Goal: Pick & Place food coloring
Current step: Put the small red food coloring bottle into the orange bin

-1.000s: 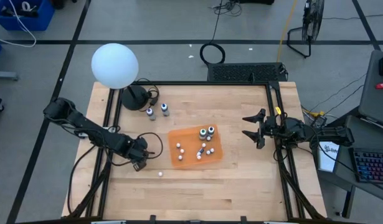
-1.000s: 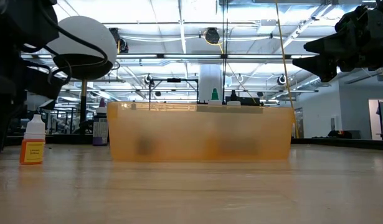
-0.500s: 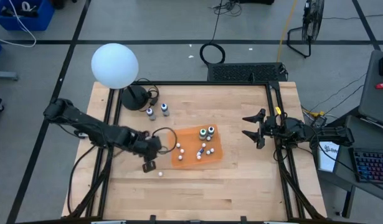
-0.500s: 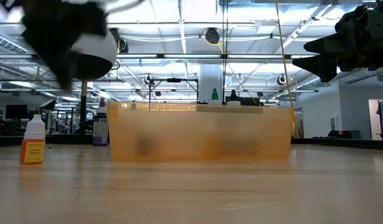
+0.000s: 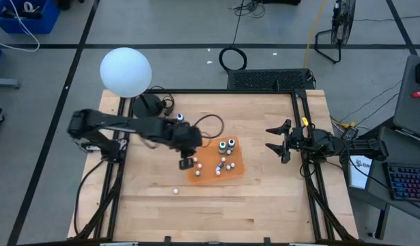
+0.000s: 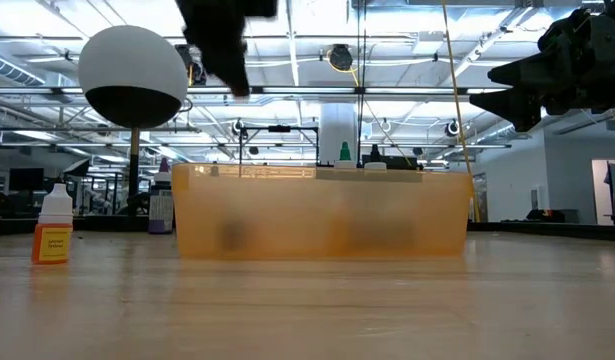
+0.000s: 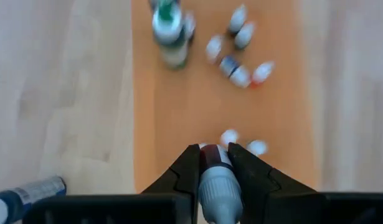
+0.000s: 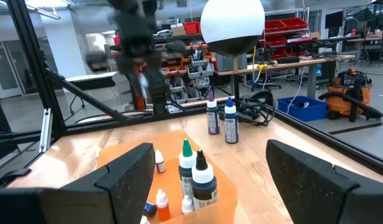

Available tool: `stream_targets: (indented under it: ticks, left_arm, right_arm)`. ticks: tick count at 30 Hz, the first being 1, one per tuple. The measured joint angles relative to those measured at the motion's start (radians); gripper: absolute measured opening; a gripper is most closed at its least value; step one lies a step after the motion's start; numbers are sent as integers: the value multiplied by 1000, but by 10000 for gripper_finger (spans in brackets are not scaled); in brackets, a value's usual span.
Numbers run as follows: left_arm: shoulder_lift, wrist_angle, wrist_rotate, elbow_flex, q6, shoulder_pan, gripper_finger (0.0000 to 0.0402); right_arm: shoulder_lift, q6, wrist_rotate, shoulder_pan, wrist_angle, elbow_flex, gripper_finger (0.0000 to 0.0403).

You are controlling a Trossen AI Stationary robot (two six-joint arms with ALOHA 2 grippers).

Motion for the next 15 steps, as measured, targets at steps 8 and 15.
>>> stream_targets:
  ticks: [8,15]
  left_arm:
    - [230,40,23,-14,75,110,65]
    - [306,134,57,-36,88,152,65]
  right_arm:
    - [0,0,0,0,0,0,293]
    - [0,0,0,0,0,0,293]
